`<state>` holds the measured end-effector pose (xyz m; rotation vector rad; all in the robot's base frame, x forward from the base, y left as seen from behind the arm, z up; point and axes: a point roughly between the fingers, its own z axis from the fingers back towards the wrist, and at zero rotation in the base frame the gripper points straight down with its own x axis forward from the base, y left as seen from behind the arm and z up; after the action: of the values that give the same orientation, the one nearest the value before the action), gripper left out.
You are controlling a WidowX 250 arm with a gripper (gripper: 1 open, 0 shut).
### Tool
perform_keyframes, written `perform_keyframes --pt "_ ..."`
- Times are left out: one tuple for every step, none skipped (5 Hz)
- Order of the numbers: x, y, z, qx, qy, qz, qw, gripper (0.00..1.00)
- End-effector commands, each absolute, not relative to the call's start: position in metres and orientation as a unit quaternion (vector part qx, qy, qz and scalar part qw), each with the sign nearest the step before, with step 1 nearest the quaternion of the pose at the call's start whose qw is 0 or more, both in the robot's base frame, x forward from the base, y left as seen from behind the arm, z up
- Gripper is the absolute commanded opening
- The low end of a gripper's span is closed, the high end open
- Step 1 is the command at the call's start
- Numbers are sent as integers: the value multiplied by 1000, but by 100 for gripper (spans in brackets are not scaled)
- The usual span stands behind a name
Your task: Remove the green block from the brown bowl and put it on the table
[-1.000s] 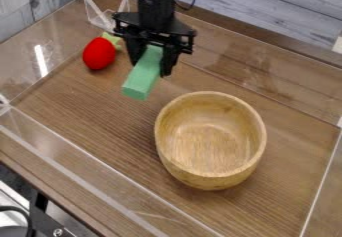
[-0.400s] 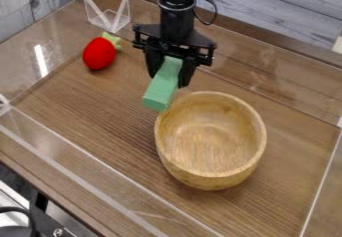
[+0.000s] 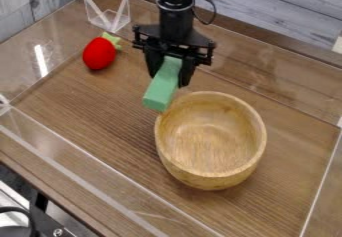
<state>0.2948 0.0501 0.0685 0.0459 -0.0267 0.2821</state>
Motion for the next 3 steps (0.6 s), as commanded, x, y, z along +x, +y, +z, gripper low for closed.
perform_keyframes --pt "295 63 83 22 -39 147 988 0" --pt "296 81 88 19 -40 143 989 0" --pt "294 106 85 21 -39 137 990 0"
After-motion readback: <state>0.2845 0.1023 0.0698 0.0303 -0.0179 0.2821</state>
